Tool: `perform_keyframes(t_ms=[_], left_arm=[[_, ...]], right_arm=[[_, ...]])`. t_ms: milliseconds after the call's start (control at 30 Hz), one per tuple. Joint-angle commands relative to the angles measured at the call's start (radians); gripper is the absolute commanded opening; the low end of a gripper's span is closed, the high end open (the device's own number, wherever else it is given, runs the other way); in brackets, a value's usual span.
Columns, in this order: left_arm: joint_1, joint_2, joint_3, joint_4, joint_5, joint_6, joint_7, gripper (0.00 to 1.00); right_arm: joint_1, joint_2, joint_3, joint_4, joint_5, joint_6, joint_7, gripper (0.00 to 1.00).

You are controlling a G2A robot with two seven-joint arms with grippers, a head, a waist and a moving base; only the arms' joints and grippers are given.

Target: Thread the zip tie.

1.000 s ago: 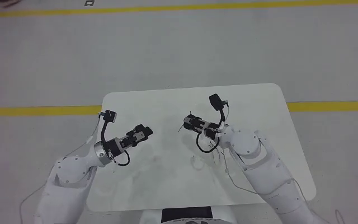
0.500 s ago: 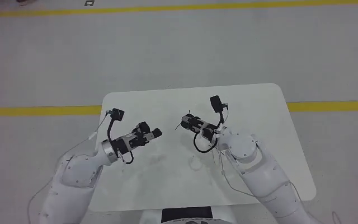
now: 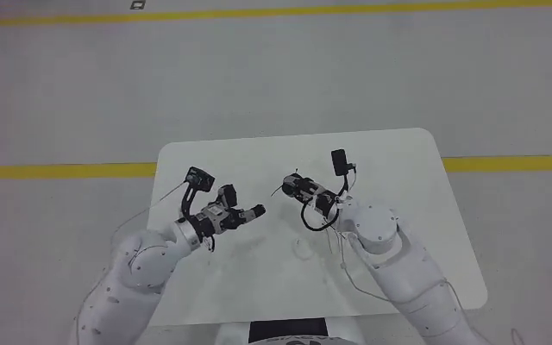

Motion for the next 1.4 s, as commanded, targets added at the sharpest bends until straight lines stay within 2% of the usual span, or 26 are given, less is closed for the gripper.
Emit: perform_keyframes(t_ms=[0, 33, 100, 167, 233, 300, 400, 600, 733, 833, 900, 1133, 1267, 1367], left_arm=[[-0.002, 0.0, 0.029, 0.012, 0.023, 0.0, 0.044, 1.0], [-0.01, 0.002, 0.035, 0.018, 0.029, 0.0, 0.059, 1.0], [-0.026, 0.011, 0.053, 0.031, 0.12, 0.0, 0.089, 1.0], [-0.035, 0.018, 0.081, 0.034, 0.157, 0.0, 0.142, 1.0], [-0.048, 0.031, 0.114, 0.045, 0.221, 0.0, 0.2, 1.0], [-0.061, 0.047, 0.161, 0.053, 0.242, 0.0, 0.278, 1.0], [-0.086, 0.072, 0.214, 0.076, 0.285, 0.0, 0.351, 1.0], [-0.086, 0.072, 0.214, 0.076, 0.285, 0.0, 0.351, 1.0], [-0.095, 0.072, 0.233, 0.088, 0.299, 0.0, 0.389, 1.0], [-0.109, 0.079, 0.265, 0.085, 0.301, 0.0, 0.447, 1.0], [-0.123, 0.087, 0.277, 0.105, 0.326, 0.0, 0.476, 1.0], [-0.125, 0.086, 0.279, 0.109, 0.325, 0.007, 0.478, 1.0], [-0.131, 0.084, 0.287, 0.115, 0.28, 0.0, 0.477, 1.0], [-0.138, 0.085, 0.284, 0.122, 0.283, 0.0, 0.472, 1.0]], right_arm=[[-0.001, -0.002, -0.003, 0.006, 0.014, 0.0, -0.014, 0.0], [0.0, -0.005, -0.003, 0.009, 0.032, 0.001, -0.023, 0.0], [0.007, -0.009, -0.007, 0.019, 0.058, 0.001, -0.042, 0.0], [0.013, -0.013, -0.01, 0.026, 0.08, 0.001, -0.054, 0.0], [0.019, -0.016, -0.014, 0.035, 0.098, 0.001, -0.065, 0.0], [0.023, -0.019, -0.017, 0.043, 0.117, 0.001, -0.075, 0.0], [0.026, -0.019, -0.019, 0.046, 0.12, 0.001, -0.076, 0.0], [0.026, -0.019, -0.019, 0.046, 0.12, 0.001, -0.076, 0.0], [0.017, -0.019, -0.02, 0.044, 0.111, -0.016, -0.083, 0.0], [0.015, -0.019, -0.018, 0.039, 0.115, -0.015, -0.077, 0.0], [0.015, -0.019, -0.017, 0.038, 0.117, -0.015, -0.077, 0.0], [0.012, -0.019, -0.019, 0.038, 0.113, -0.023, -0.081, 0.0], [0.007, -0.018, -0.02, 0.027, 0.088, -0.039, -0.069, 0.0], [0.007, -0.017, -0.019, 0.022, 0.079, -0.043, -0.065, 0.0]])
